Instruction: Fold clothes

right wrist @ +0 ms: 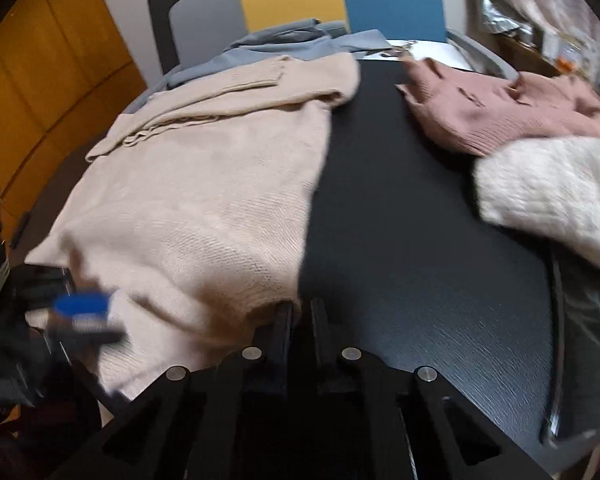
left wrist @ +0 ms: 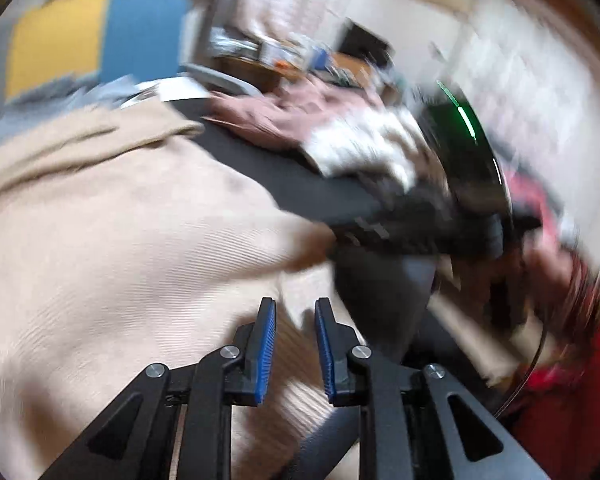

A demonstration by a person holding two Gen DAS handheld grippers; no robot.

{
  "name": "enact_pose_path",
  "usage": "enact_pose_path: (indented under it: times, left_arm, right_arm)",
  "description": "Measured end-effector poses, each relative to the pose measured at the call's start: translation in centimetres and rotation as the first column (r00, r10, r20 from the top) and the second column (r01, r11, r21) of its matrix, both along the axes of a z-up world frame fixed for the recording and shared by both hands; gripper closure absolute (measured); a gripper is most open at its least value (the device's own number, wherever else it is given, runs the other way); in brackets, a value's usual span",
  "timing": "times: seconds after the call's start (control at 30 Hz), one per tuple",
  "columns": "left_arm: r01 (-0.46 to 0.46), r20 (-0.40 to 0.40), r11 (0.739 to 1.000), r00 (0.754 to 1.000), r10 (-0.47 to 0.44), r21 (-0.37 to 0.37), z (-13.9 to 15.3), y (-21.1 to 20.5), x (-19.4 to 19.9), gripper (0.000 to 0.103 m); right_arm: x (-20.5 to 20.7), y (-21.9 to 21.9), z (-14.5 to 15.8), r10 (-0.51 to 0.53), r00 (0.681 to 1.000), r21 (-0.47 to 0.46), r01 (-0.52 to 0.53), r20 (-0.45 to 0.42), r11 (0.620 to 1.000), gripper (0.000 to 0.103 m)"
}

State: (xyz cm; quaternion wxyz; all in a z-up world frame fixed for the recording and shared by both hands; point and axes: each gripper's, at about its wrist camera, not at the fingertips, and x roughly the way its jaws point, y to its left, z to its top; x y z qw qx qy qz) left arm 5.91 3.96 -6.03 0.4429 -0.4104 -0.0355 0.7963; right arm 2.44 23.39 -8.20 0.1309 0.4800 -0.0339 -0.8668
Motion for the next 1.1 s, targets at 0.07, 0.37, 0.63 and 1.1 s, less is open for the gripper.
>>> enact_pose_path:
  times: [0.07,0.37,0.63,1.1]
  left_arm:
    - [-0.051,0.041,0.997,0.998,0.048,0.059,-0.2,-1.6,-0.7,0.084]
    - [-0.089,0.076,0.995,0.993,0.085,0.052,-2.3,-2.1,-0.7,0.084]
    - [-0.107,0.104,0.991,0.99,0.098,0.079,-2.8,-2.5,-1.0,0.083]
    - [-0.103,0.065,0.991,0.993,0.098,0.087,-3.2,-2.3,-0.3,0.084]
  right_arm:
    - [1.0,0.2,0.5,0.012,1.0,-0.014,-0.013,-0.01,1.0,0.091]
    - [5.1,-6.8,1.9,0.34,0.941,0.078,-0.338,-0.009,0.938,0.091]
    - [5.2,-9.5,0.8,0.337,0.941,0.163,-0.332,-0.004,0.929,0.052]
    - [7.6,-2.3,-0.1,0.083,0.988,-0.064,-0.075,0.133,0.995,0.103]
